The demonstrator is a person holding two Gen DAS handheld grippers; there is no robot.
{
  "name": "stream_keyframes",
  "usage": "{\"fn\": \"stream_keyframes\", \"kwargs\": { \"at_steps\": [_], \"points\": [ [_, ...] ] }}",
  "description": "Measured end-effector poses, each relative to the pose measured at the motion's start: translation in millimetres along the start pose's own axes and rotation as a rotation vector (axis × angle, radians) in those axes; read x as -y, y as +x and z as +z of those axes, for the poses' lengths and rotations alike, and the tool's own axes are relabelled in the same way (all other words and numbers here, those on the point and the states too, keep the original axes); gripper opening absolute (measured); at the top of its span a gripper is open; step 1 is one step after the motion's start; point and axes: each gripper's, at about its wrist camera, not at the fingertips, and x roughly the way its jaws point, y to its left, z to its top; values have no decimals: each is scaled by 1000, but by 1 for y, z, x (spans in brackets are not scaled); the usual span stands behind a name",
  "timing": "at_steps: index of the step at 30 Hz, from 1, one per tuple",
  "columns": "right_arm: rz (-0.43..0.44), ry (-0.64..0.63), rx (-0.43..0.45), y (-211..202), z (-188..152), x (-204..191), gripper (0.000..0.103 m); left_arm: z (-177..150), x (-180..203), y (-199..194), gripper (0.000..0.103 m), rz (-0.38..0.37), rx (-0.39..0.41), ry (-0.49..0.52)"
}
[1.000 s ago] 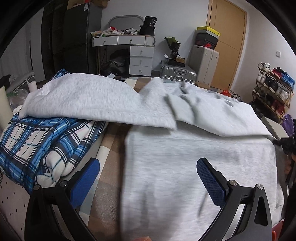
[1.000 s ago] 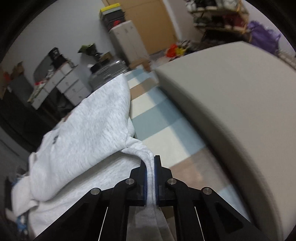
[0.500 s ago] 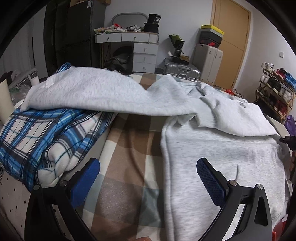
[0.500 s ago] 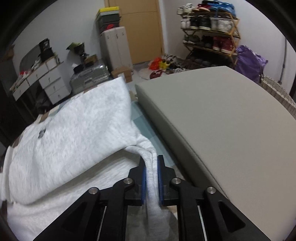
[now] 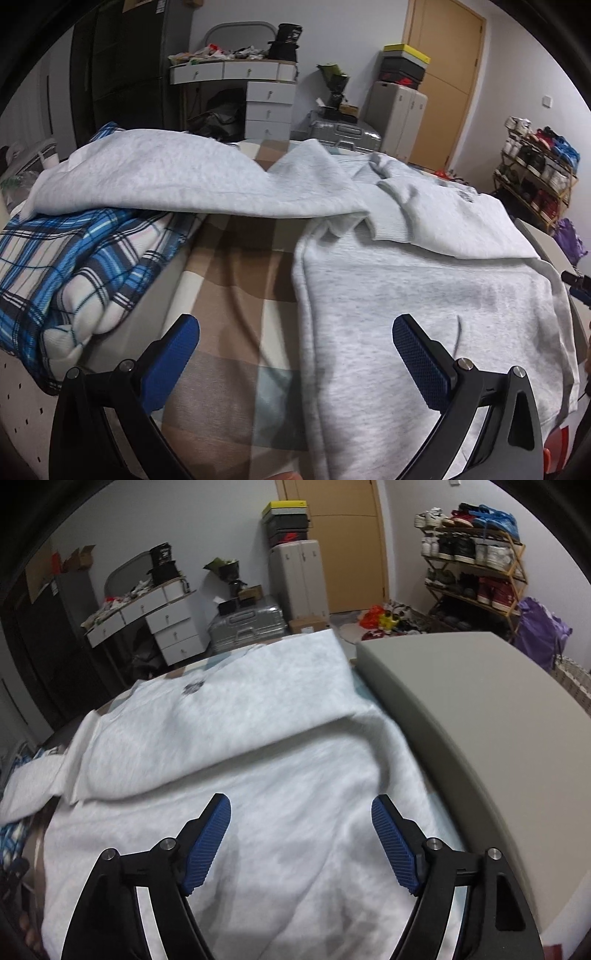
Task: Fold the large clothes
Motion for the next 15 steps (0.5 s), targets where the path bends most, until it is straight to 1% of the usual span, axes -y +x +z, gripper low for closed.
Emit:
{"fn": "stream_keyframes", "kwargs": {
  "at_steps": [1,2,6,7,9,10,11,14,15],
  "points": [
    [10,-9,-7,-2,-6,-4,80,0,1,0,102,-8,-2,2],
    [16,-16,-17,-4,-11,-9,83,-1,2,-2,102,-21,2,6],
    [55,-64,-73,-2,-35,-22,83,-3,11,-9,102,-71,21,33],
    [45,-63,-88,1,-41,-21,83,-4,13,-10,102,-82,20,38],
    [10,-38,-117,5,-47,-18,83,-5,19,-10,102,-109,3,59],
    [11,-30,-123,5,-48,-16,83,-6,22,-10,102,-127,-6,69],
    [24,-19,-121,4,-49,-14,83,-6,25,-10,102,-140,-10,74],
    [88,36,-118,-4,-53,-2,83,-11,39,-13,102,-224,-32,96],
    [96,46,-117,-6,-55,1,83,-13,44,-13,102,-242,-38,106]
  ]
}}
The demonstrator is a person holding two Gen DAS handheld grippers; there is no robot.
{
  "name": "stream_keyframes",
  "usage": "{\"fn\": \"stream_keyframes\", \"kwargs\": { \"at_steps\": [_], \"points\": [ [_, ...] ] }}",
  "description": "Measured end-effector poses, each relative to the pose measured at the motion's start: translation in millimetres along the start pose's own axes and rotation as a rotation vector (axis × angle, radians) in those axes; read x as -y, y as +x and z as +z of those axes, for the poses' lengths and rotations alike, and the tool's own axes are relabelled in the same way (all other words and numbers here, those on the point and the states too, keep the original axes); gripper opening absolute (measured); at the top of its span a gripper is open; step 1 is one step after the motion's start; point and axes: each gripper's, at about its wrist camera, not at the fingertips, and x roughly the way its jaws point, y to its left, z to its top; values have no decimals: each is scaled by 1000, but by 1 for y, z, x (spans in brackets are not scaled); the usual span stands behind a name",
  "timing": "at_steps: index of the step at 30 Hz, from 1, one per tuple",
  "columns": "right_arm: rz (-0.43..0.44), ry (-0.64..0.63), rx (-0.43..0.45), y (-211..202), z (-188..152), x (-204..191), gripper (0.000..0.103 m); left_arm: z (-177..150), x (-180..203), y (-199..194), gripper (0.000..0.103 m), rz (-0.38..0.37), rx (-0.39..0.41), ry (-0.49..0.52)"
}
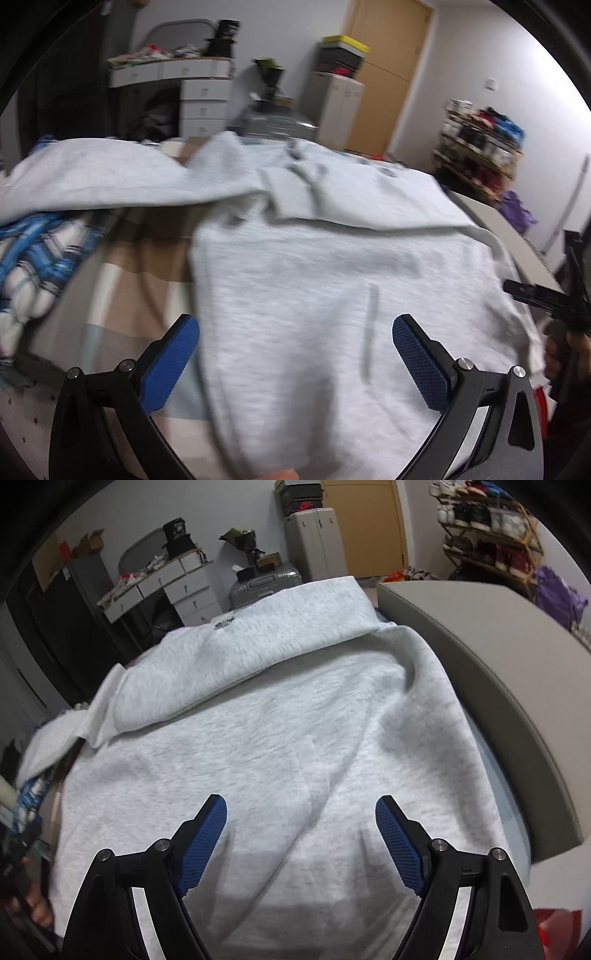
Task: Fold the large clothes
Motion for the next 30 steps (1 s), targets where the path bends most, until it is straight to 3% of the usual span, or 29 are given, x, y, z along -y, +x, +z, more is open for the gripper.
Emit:
{"fn": "stream_keyframes", "kwargs": {
  "at_steps": [5,11,15,16,17,22,25,30],
  "points": [
    [-27,57,0,-8,-13,20,83,-1,28,11,102,-77,-41,59],
    [15,30,-22,-2,-22,15,83,-1,59,37,94,-85,-126,158],
    [55,-43,-41,3,-27,6,81,-9,68,52,62,-59,-194,214],
    [63,-50,-44,4,-28,6,75,-12,68,53,51,-57,-207,217],
    [75,-55,-51,5,-29,6,70,-15,67,56,47,-58,-225,218],
    [124,-106,-62,1,-34,9,57,-19,63,55,39,-45,-242,222],
    [137,-139,-66,-4,-38,8,57,-19,61,54,27,-20,-232,223],
    [102,-205,-94,-6,-46,7,57,-20,57,54,26,-13,-226,214]
  ]
}}
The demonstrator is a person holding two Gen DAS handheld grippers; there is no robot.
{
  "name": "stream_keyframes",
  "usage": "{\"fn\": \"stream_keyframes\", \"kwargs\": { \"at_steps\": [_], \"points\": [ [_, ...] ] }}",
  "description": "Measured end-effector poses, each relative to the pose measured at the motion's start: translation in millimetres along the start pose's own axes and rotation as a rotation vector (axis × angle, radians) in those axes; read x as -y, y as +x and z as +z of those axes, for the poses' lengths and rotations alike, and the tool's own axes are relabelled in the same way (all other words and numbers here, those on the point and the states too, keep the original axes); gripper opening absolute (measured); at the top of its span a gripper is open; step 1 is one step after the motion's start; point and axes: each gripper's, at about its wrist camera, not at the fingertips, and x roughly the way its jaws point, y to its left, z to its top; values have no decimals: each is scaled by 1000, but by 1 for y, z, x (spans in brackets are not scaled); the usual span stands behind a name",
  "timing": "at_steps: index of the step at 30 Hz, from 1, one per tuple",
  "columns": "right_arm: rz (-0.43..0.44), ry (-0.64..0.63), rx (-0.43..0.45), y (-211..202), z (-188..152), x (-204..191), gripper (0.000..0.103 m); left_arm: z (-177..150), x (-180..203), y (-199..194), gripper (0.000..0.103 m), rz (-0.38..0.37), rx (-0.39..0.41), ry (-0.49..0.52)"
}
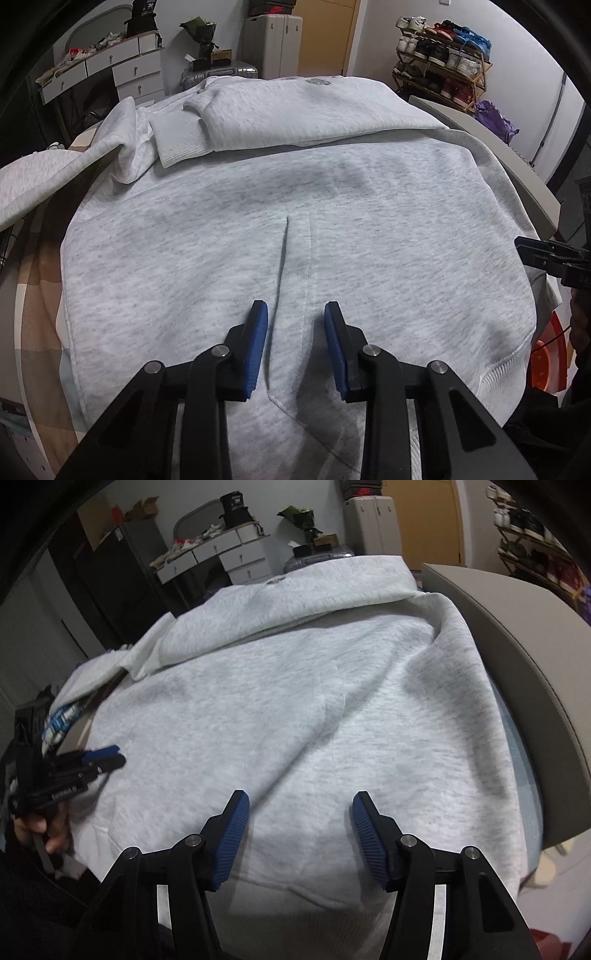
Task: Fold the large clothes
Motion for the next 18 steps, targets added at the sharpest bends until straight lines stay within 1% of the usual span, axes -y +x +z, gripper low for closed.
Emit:
{"fn": "stream_keyframes", "kwargs": {
  "at_steps": [2,4,6,7,8,9,10,12,14,16,18],
  "points": [
    [-33,-23,-9,7,1,-5,58,1,4,2,26,14,5,9],
    [-76,-74,-8,13,4,-16,58,0,5,3,26,20,8,14],
    [-98,-110,-3,19,7,-26,53,0,5,3,26,19,10,14],
    [-118,-134,6,22,8,-32,48,1,4,3,26,17,10,12],
    [-140,-149,13,23,9,-34,31,1,4,3,26,15,10,9],
    [-182,-164,27,23,10,-36,20,2,3,3,26,14,11,9],
    [-194,-168,41,20,10,-36,9,2,3,3,26,14,11,8],
    [-191,-181,90,8,9,-39,7,2,3,3,26,11,13,5],
    [-188,-168,150,-10,9,-35,6,2,2,3,26,8,14,1],
    [-175,-112,199,-26,8,-20,5,2,1,3,26,5,14,-4],
    [-154,-42,208,-33,5,1,5,2,-1,2,26,-4,16,-10]
  ]
}}
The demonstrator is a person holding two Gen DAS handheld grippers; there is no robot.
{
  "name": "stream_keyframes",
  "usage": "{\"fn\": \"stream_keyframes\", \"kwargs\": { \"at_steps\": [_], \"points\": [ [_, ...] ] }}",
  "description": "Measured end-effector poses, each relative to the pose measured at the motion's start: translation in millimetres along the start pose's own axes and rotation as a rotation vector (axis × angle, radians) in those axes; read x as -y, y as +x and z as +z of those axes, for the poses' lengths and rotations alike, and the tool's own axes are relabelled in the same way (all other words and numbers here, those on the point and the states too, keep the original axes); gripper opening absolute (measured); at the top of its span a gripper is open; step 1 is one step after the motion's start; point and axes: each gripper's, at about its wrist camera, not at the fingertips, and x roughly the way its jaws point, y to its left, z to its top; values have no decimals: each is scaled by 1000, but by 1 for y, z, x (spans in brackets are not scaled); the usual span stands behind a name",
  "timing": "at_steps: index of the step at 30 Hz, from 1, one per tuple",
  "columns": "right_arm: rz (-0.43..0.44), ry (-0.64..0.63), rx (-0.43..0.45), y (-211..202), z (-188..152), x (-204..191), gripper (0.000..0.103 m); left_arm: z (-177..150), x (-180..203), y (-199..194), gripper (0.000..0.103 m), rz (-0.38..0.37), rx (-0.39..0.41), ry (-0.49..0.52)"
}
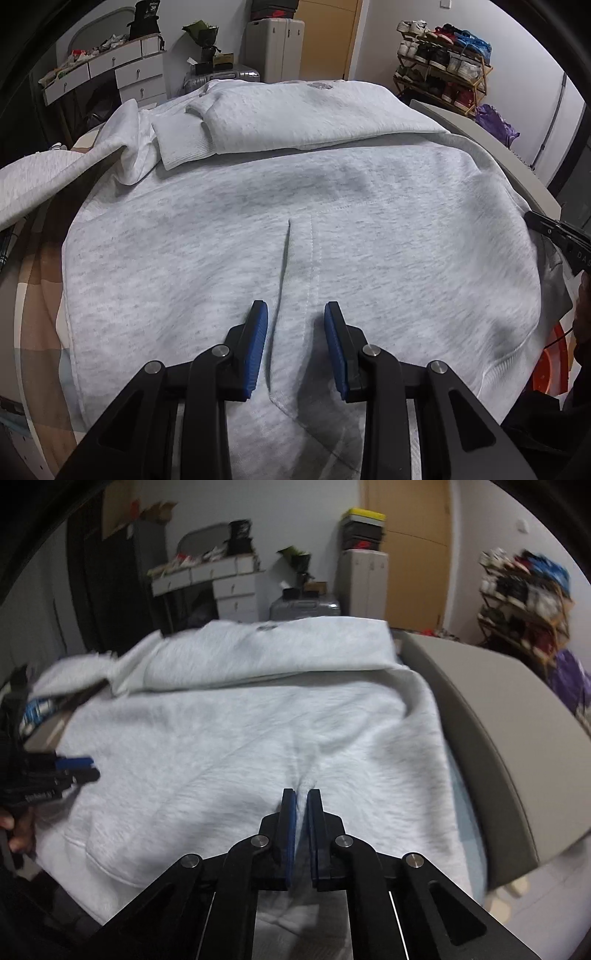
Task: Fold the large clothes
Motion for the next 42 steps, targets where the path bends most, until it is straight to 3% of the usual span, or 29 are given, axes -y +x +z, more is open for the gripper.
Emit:
{"fn": "stream_keyframes", "kwargs": {
  "at_steps": [2,10,15,19,24,29,31,32,38,42],
  "points": [
    [-1,37,-27,4,-8,13,5,0,-2,-1,26,-13,4,-8],
    [-15,-42,-119,6,-21,1,6,-2,-5,-3,26,-2,2,-9],
    [1,-29,-116,-1,-22,2,12,-1,-3,-2,25,-4,3,-13],
    [11,-44,-98,-2,-17,-6,21,5,-4,0,26,-86,-13,-52],
    [24,-41,-75,-1,-13,-11,33,14,2,10,27,-34,-24,-27],
    [39,1,-51,-3,-9,-10,36,21,14,19,33,25,-27,19],
    [46,13,-39,-3,-6,-10,38,22,19,21,26,30,-19,40],
    [44,14,-38,-2,-6,-10,38,22,18,20,2,10,-17,36],
    [35,8,-30,-4,-1,-12,39,16,8,-4,1,-81,34,-3],
    [25,30,-29,0,1,-10,47,11,7,-2,1,-65,19,11]
  ]
}}
